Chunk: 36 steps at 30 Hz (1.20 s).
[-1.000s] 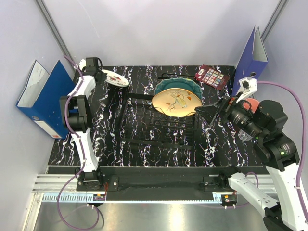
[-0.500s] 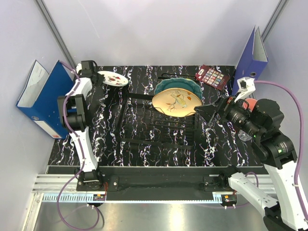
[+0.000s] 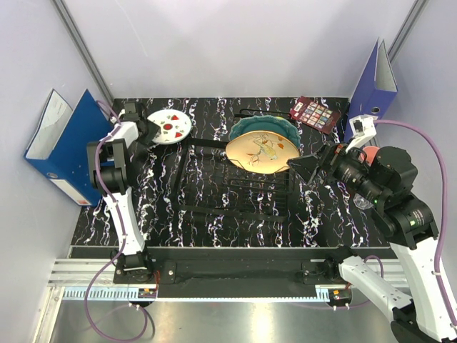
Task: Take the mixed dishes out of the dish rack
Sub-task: Place the plate at the center of the board, then pick up the plate from the dish rack.
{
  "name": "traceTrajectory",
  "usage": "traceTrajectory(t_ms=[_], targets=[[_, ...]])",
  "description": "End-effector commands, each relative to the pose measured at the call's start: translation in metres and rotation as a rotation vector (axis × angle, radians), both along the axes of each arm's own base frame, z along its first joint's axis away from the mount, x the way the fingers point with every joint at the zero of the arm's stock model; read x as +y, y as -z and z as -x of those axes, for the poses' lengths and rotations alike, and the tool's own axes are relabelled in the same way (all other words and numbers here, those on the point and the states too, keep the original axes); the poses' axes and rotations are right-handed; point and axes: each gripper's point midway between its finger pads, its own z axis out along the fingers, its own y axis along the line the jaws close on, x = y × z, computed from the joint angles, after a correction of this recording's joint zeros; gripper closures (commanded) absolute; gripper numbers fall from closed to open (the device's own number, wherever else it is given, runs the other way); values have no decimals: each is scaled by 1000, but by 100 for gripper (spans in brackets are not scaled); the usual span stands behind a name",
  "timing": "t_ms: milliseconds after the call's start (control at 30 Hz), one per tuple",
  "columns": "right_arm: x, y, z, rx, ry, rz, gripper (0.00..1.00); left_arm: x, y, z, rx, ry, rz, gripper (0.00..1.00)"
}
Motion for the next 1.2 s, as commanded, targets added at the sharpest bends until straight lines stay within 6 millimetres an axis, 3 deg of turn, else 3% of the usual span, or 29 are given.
traceTrajectory(t_ms=[0,300,533,700,767,833,867,900,933,1000,1033,1100,1133,1167], targets=[[2,-5,-1,-26,-1,-13,0,-5,-12,1,-23,43,22,41],[2,-2,-4,-30,3,-24,0,-8,-22,41,26,55,17,22],[-3,-7,-3,-53,31,-22,1,-10,-37,60,22,52,27,20],[-28,-23,-4,-197,149,-5,0,-25,-100,74,-128,124,6,19],[-30,-20,-7,-214,155,30,0,-42,-133,82,-200,183,-10,18],[-28,-9,-11,-245,122,123,2,-57,-144,95,-227,226,10,18],[-27,-4,-14,-246,114,153,2,-62,-165,103,-278,237,5,18],[-28,3,-21,-255,111,203,2,-68,-165,112,-284,253,5,17],[-28,10,-25,-252,112,229,3,-80,-186,122,-342,292,10,17],[-31,22,-38,-255,128,301,3,-95,-191,138,-387,352,12,18],[-32,24,-41,-261,131,321,4,-109,-211,151,-445,395,1,18],[-32,28,-49,-287,125,376,4,-122,-211,169,-468,433,-25,18],[-32,28,-52,-284,129,382,4,-134,-227,184,-522,459,-41,18],[-33,28,-55,-299,128,416,4,-139,-230,192,-539,468,-42,18]])
